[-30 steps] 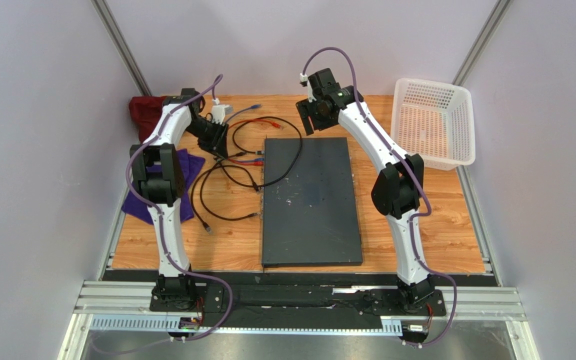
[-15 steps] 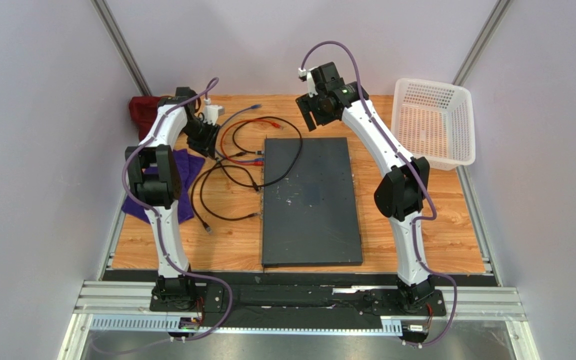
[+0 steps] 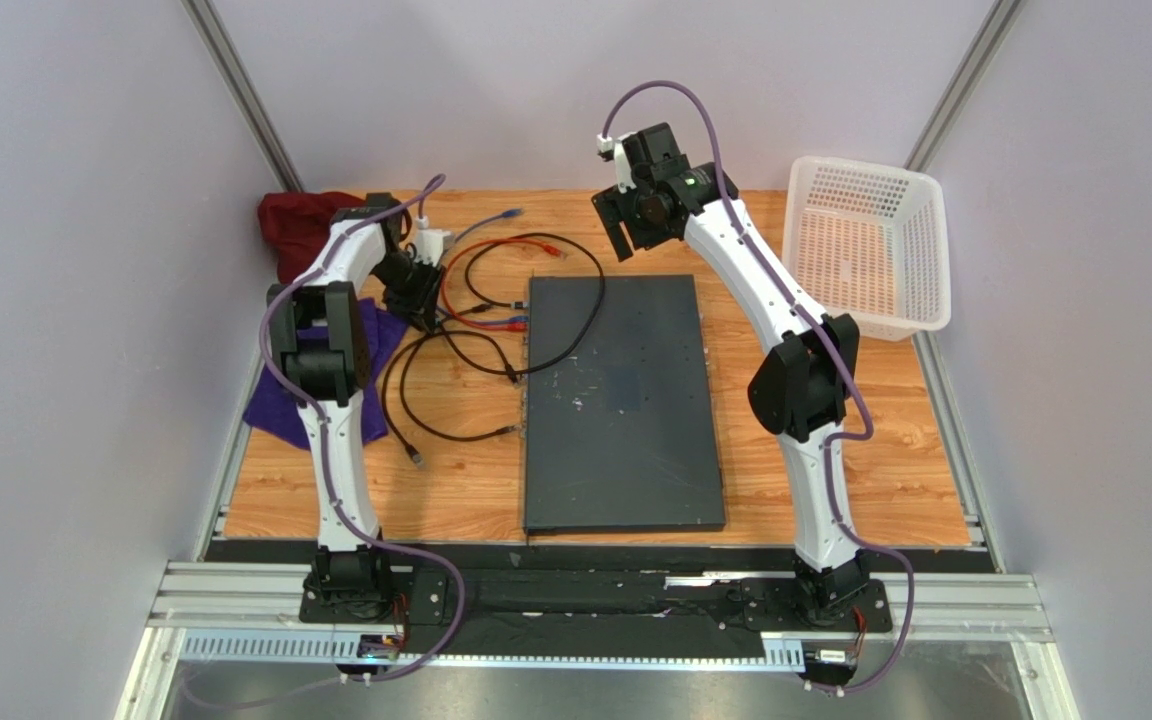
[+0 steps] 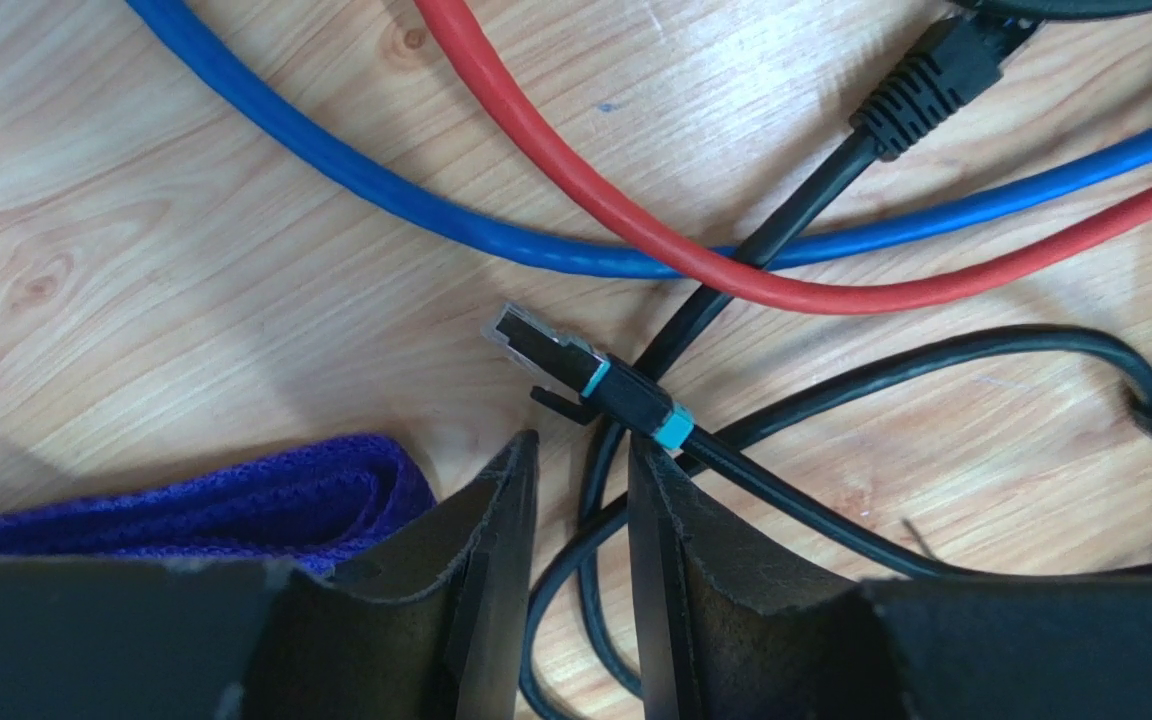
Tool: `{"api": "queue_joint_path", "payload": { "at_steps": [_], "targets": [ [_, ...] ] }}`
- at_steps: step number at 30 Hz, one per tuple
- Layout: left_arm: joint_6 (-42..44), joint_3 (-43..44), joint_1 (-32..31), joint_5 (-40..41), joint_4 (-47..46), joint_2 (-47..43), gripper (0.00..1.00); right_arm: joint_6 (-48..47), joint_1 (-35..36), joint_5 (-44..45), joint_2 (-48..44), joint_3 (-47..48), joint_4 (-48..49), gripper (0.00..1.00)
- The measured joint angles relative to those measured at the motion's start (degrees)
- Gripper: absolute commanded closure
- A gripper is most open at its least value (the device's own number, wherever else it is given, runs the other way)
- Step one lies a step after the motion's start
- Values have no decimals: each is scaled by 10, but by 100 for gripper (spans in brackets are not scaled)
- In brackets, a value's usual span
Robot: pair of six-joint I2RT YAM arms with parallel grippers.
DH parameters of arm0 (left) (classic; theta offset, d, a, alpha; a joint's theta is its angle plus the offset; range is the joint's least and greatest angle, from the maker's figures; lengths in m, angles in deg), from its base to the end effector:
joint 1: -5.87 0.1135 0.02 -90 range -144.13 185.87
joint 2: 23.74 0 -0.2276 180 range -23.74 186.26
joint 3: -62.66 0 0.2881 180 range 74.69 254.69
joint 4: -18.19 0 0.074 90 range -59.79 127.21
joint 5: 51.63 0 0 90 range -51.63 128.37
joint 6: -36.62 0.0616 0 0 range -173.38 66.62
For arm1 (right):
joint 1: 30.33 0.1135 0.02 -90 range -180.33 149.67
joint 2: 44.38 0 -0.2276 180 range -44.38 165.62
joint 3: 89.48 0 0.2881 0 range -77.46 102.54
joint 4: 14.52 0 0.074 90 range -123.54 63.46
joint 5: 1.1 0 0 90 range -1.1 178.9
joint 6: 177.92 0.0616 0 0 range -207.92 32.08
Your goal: Pull the plug from the switch port
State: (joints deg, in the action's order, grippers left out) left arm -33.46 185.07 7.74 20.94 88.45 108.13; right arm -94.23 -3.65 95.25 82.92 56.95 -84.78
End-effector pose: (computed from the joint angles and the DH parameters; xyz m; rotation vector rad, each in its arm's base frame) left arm 0.4801 -0.0028 0.1050 0.4917 2.8423 -0.3851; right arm 0.4632 0.2251 0.2837 -0.6510 2.3678 0.0191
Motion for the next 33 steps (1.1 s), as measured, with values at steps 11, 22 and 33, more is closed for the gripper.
{"api": "queue_joint_path", "payload": {
  "at_steps": [11,22,33],
  "targets": [
    [-4,0,-15,27,-11,3,100,0,-18,1,3,0,-2,26],
    [50,-131,42,116,-4,-101,100,0,-20,6,3,0,-3,26],
    [20,-68,123,106,-13,-105,100,5,-20,5,14,3,-8,26]
  ]
}}
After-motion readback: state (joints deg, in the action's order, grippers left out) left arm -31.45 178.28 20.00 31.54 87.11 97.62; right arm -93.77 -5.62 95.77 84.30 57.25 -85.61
